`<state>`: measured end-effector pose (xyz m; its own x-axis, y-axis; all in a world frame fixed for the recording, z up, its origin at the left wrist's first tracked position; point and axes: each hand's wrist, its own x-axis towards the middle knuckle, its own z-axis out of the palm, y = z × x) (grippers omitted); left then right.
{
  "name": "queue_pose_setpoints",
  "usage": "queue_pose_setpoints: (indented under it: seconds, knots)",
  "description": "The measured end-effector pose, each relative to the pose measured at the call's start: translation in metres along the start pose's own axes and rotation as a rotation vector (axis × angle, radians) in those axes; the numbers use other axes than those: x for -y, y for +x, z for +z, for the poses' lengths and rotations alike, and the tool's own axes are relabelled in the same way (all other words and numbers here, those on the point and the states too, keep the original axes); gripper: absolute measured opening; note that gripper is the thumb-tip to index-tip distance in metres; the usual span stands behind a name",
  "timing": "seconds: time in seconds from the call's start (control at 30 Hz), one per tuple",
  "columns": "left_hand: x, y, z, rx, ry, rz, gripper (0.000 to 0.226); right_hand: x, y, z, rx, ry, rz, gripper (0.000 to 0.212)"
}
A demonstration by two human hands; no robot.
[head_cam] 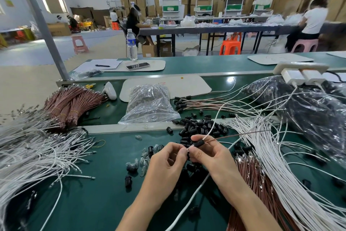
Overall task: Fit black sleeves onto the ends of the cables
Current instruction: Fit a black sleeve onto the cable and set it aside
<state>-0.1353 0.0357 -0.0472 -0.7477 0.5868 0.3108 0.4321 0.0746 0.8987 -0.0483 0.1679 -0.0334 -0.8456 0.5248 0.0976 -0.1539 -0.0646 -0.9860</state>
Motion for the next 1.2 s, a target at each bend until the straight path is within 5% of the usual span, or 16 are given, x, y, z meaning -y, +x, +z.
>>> queue_pose_setpoints:
  seconds: [0.33, 0.53, 0.67, 1.2]
  knots:
    - [0.001, -0.002, 0.0, 0.012, 0.065, 0.039, 0.015, -0.003, 0.001, 0.001, 0.014, 0.05, 0.023, 0.027]
    - [0.01, 0.007, -0.026, -0.264, 0.711, 0.104, 0.025, -0.005, 0.006, -0.005, -0.048, 0.193, 0.051, 0.022]
    - [0.019, 0.01, -0.031, -0.168, 0.959, -0.104, 0.034, -0.006, 0.009, -0.009, -0.066, 0.277, 0.076, 0.025]
    - [0.012, 0.051, -0.053, 0.195, 0.888, -0.306, 0.024, -0.009, 0.013, -0.013, -0.095, 0.28, 0.091, 0.023]
